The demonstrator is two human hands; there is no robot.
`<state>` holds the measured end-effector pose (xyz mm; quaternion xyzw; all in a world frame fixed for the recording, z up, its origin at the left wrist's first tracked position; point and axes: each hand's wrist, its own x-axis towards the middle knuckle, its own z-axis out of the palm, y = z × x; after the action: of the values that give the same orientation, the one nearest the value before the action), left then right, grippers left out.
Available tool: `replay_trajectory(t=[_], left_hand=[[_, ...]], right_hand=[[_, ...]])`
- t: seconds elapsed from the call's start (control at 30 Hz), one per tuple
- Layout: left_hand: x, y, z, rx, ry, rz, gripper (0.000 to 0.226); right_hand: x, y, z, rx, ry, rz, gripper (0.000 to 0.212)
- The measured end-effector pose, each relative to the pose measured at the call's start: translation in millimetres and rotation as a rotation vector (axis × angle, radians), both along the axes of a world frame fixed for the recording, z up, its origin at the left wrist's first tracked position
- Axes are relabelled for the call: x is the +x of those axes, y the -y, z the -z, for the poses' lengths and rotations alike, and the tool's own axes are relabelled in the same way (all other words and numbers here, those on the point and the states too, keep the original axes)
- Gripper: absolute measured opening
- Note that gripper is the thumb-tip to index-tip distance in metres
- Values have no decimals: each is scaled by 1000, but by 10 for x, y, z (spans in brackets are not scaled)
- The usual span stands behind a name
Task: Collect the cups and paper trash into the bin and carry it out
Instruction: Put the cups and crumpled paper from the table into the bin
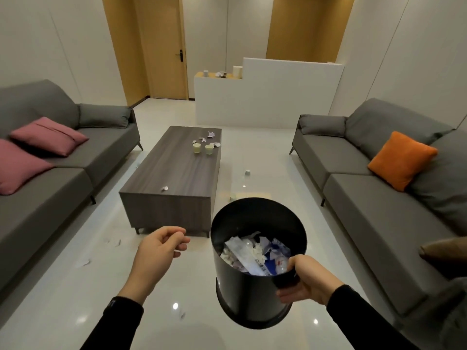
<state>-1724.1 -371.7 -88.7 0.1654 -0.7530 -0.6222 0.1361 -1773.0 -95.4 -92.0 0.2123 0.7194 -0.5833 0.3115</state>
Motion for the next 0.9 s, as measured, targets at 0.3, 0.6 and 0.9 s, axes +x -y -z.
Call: replay_trajectory(t=[0.3, 0.6, 0.9], left_hand=[[-2461, 349, -123, 47, 25, 93, 16], [-4454, 247, 177, 23, 43, 36, 16], [-5937, 21, 268, 85, 103, -152, 17]], right_hand=[[-2098, 304, -80, 2, -6, -4, 41], [-4266, 184, 168, 17, -31, -92, 34], [-6396, 135, 159, 90, -54, -238, 40]])
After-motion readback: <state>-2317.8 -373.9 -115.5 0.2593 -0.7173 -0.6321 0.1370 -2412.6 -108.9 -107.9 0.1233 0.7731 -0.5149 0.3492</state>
